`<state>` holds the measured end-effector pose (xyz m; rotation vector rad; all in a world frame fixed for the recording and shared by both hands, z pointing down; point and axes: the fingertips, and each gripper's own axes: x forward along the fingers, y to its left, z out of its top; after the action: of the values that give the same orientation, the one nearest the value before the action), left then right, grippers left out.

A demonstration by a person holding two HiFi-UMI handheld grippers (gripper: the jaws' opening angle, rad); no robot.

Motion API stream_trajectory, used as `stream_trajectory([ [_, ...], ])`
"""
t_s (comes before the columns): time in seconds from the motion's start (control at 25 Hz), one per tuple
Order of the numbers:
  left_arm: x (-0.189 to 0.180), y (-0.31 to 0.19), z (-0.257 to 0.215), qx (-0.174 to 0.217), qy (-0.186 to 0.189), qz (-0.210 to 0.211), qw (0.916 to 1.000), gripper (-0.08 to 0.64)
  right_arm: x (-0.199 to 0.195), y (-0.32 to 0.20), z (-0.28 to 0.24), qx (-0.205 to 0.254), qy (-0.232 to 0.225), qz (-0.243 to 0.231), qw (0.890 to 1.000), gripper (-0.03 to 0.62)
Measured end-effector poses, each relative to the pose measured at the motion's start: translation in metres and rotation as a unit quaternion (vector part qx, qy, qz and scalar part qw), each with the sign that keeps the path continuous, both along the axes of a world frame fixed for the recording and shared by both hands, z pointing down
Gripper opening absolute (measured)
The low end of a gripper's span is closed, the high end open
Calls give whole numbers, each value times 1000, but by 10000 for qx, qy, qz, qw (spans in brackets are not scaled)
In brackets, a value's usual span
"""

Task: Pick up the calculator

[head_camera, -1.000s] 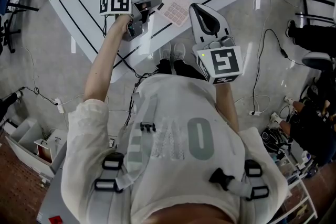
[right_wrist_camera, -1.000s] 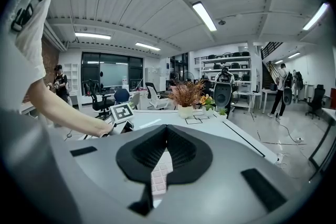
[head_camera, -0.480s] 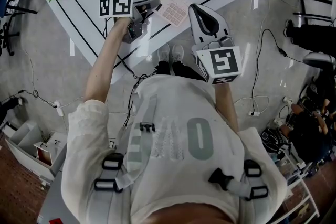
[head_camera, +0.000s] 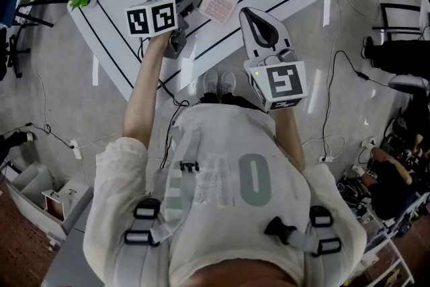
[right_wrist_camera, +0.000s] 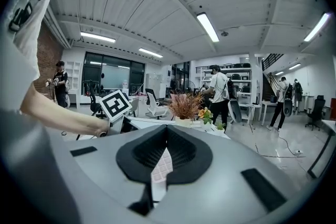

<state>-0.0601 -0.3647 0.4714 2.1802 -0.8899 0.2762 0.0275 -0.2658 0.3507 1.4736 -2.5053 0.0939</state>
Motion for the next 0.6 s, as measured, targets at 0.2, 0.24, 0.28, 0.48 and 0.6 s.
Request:
stream_trajectory([
  [0.2, -20, -22, -50, 1002, -419, -585, 9924, 77, -3, -6, -20, 329, 19, -95, 9994, 5],
  [0.24, -25, -25, -62, 1289, -514, -730, 9876, 77, -4, -7, -24, 383, 19, -114, 9992, 5],
  [0.28, -30, -26, -75, 1588, -617, -879, 9815, 77, -5, -7, -27, 430, 22, -134, 9990, 5],
  [0.48, -56, -20, -131, 3030, -1586, -1524, 9273, 77, -15, -4, -41, 619, -1, -311, 9976, 5],
  [0.6, -63, -4, -164, 3703, -2095, -1748, 8879, 77, -19, -4, -47, 693, -22, -378, 9969, 5],
])
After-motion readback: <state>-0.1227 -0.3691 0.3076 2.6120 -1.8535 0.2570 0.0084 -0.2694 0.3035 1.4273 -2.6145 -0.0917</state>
